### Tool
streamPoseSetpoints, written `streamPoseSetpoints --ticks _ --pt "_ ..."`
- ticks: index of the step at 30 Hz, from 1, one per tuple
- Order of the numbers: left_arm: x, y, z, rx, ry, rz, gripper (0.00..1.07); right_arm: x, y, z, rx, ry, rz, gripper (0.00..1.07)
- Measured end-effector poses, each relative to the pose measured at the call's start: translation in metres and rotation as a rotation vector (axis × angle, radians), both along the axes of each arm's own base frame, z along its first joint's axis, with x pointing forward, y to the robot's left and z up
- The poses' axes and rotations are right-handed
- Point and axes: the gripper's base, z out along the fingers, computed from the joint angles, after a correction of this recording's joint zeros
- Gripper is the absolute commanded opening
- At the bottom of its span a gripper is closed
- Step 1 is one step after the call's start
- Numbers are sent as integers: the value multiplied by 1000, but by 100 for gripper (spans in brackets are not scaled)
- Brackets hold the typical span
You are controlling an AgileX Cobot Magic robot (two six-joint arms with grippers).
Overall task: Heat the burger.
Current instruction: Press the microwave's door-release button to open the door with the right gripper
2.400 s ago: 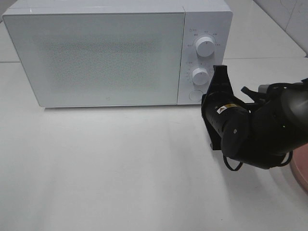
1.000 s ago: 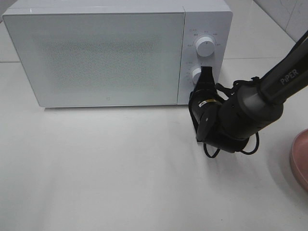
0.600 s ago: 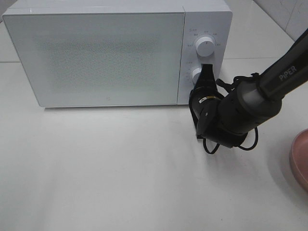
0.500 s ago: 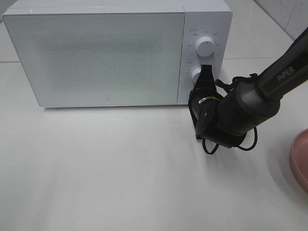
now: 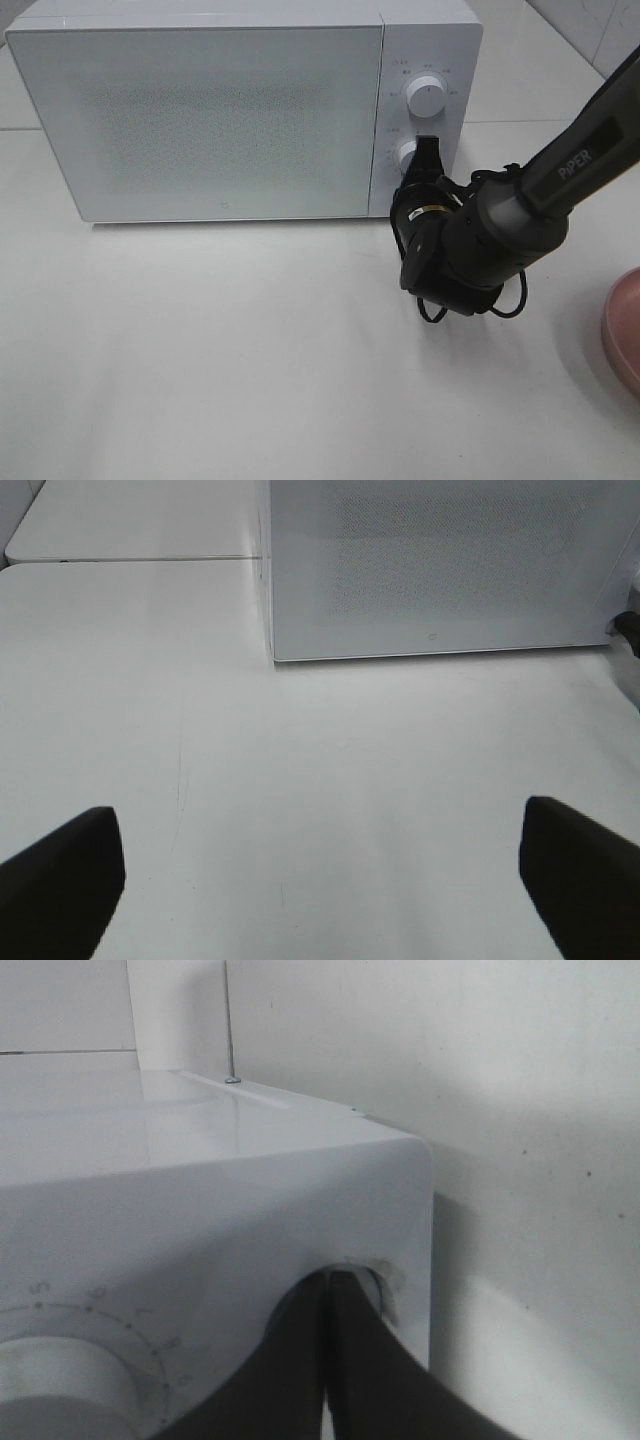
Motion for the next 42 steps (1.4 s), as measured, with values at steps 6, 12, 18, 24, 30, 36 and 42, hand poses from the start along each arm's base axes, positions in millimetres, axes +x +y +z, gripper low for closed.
streamPoseSetpoints --ticks 6,12,18,24,30,36,42 --pt "0 0 0 0 0 0 100 6 1 -2 14 -2 -17 0" --pt "0 0 0 0 0 0 100 11 5 -5 37 7 -63 0" --pt "0 0 0 0 0 0 100 12 7 -6 39 17 -72 0" --pt "0 0 0 0 0 0 100 12 7 -6 39 19 -70 0" --pt "0 0 0 0 0 0 100 12 8 -5 42 25 -66 0" --pt "0 0 0 0 0 0 100 11 8 -3 38 48 -38 0" --pt "0 0 0 0 0 0 100 7 6 -4 14 45 -10 0"
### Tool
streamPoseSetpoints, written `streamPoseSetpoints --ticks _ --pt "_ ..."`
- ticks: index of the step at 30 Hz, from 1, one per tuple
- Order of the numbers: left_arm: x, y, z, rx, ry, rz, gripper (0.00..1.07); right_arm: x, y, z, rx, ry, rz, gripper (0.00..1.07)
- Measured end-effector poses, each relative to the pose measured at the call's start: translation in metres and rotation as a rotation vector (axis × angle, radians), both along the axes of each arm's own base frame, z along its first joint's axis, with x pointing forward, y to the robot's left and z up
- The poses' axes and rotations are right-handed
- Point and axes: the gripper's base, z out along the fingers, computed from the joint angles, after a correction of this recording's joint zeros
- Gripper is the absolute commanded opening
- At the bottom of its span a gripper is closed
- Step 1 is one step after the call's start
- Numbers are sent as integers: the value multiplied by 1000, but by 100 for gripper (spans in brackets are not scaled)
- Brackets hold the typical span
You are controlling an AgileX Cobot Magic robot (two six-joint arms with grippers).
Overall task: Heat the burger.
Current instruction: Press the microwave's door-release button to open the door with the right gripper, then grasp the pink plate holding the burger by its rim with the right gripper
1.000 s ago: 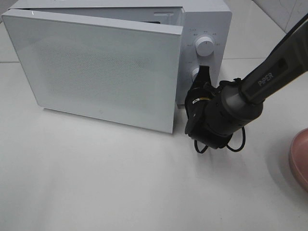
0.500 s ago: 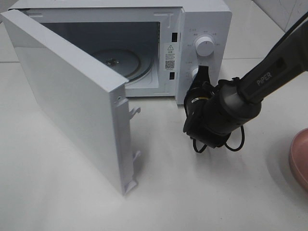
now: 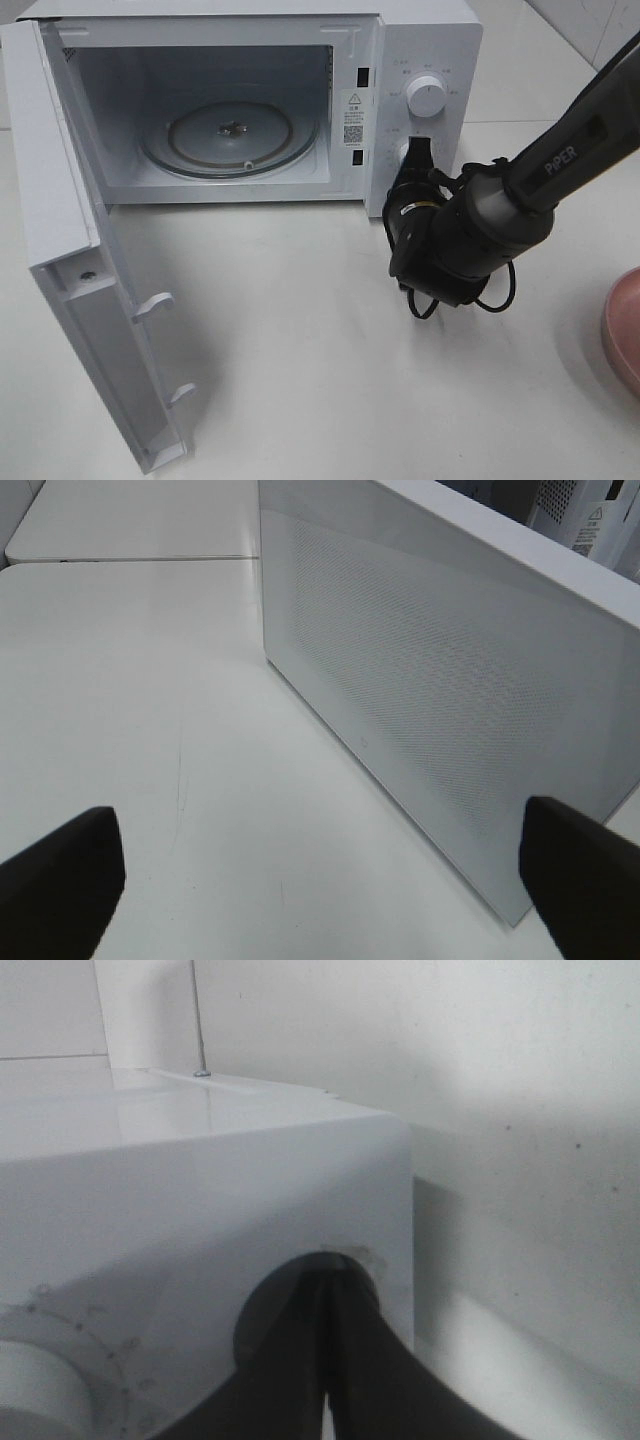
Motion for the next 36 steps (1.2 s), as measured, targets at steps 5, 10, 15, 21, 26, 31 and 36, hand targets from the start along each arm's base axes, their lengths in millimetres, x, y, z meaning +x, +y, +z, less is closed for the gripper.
streamPoseSetpoints --ticks 5,10,15,21,26,31,36 --pt "0 0 0 0 0 0 100 -4 -4 5 -28 -27 31 0" --pt "0 0 0 0 0 0 100 -11 -7 9 -42 -31 61 0" --pt "0 0 0 0 0 0 100 -25 -11 29 -61 -66 119 0" --pt "0 0 0 0 0 0 100 -42 -19 30 -70 -1 147 0" --pt "0 0 0 0 0 0 100 -59 -27 35 -104 74 198 0" --pt "0 0 0 0 0 0 100 -74 -30 50 -197 134 315 0" --pt "0 0 0 0 0 0 100 -80 -31 65 -324 183 471 1"
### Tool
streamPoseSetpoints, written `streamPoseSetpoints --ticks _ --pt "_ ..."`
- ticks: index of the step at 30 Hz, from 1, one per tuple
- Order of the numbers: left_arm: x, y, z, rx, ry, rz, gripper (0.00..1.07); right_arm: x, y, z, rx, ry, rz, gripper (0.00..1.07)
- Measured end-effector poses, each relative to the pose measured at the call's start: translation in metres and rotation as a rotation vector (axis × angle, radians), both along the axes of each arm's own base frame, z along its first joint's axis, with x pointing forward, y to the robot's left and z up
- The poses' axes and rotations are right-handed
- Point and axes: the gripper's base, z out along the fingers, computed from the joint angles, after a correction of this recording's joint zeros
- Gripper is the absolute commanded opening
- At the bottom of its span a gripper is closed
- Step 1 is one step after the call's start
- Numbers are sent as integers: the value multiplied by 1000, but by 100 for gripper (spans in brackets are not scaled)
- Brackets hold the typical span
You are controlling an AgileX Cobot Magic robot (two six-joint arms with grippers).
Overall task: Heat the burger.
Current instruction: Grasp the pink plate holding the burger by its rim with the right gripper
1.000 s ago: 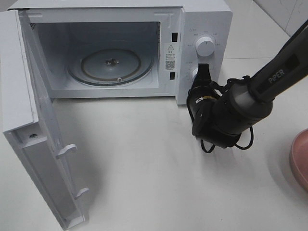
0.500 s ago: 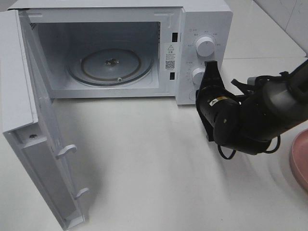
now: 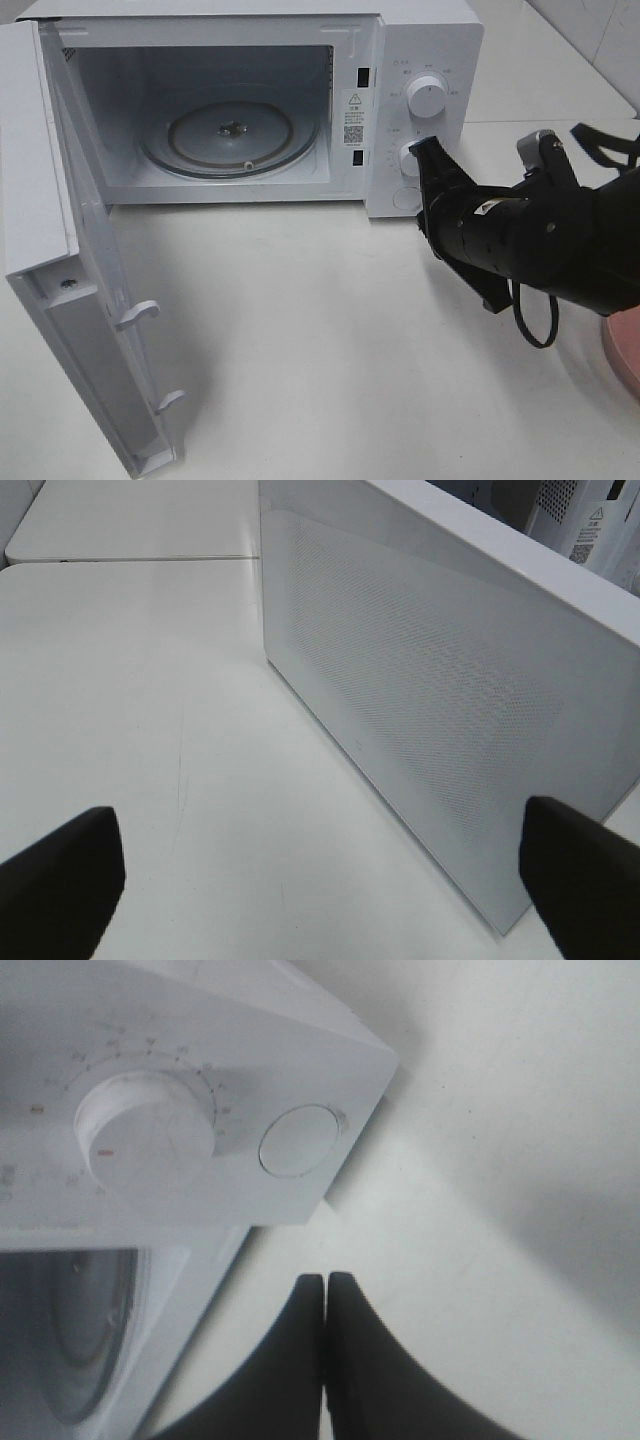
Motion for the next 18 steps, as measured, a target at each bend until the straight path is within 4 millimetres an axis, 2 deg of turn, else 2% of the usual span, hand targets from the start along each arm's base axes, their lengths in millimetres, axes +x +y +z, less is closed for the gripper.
streamPoseSetpoints --ticks 10,12,13,15,18 --pt "0 0 0 0 0 0 100 -5 -19 16 -204 105 293 3" --pt "0 0 0 0 0 0 100 -8 -26 20 -262 141 410 3" --pt "0 0 0 0 0 0 100 -8 -26 20 -262 141 410 3" --pt "0 0 0 0 0 0 100 -14 -36 23 -317 199 575 4" --pt "0 0 0 0 0 0 100 -16 -39 24 -328 214 618 4"
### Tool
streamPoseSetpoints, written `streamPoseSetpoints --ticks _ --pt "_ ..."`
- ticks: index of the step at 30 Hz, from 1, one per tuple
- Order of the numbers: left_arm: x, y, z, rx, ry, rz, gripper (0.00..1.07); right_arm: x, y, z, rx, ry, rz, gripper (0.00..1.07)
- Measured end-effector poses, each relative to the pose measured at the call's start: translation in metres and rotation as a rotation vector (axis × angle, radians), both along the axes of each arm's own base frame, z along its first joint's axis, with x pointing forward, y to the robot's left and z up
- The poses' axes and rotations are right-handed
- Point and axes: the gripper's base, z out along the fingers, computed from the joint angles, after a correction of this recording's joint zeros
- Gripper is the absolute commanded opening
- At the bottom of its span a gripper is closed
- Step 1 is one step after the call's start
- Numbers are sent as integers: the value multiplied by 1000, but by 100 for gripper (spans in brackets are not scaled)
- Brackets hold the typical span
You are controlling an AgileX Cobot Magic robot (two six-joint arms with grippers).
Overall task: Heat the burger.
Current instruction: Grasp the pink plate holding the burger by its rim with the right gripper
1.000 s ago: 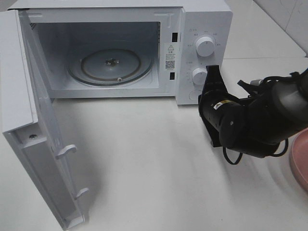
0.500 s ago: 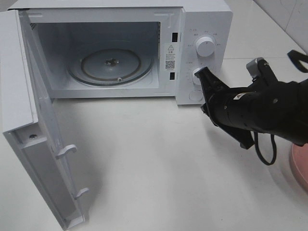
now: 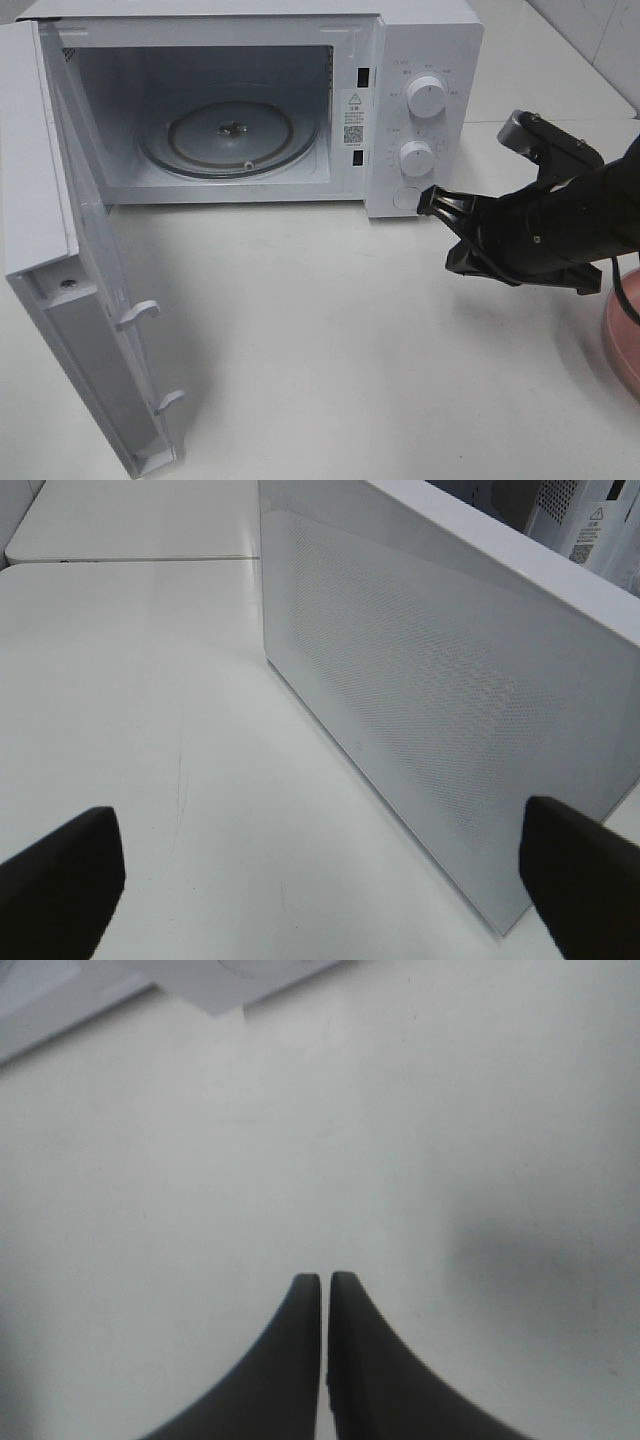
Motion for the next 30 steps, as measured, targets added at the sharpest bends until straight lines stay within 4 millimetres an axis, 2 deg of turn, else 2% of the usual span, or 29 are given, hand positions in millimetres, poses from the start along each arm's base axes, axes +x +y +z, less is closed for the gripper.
streamPoseSetpoints --ticks 3,6,9,11,14,17,19,20,21,22,23,24,25,26,27,28,30 --pt "0 0 0 0 0 0 100 -10 -15 7 -44 77 162 5" --pt "0 0 0 0 0 0 100 -13 -26 14 -89 113 245 6" --pt "0 0 0 0 0 0 100 -14 -29 16 -105 124 268 6" --pt "0 0 0 0 0 0 100 -19 -42 30 -195 170 376 8" --pt "0 0 0 0 0 0 100 -23 -50 39 -279 207 436 11" --pt "0 0 0 0 0 0 100 -24 -52 41 -301 223 450 14" --pt "0 0 0 0 0 0 100 -27 -58 46 -375 253 471 25" --pt "0 0 0 0 0 0 100 -27 -58 46 -375 253 471 25" --pt "0 0 0 0 0 0 100 -29 -63 47 -419 276 469 38" --pt "0 0 0 0 0 0 100 -29 -65 46 -439 285 473 47" --pt "0 0 0 0 0 0 100 -29 -65 46 -439 285 473 47" --pt "0 0 0 0 0 0 100 -29 -70 47 -469 295 456 63" --pt "0 0 0 0 0 0 100 -28 -75 47 -491 299 441 72" --pt "0 0 0 0 0 0 100 -28 -75 47 -491 299 441 72" --pt "0 0 0 0 0 0 100 -28 -77 47 -504 299 440 87" --pt "0 0 0 0 0 0 100 -27 -80 47 -527 297 443 95" --pt "0 0 0 0 0 0 100 -27 -81 47 -536 297 446 97"
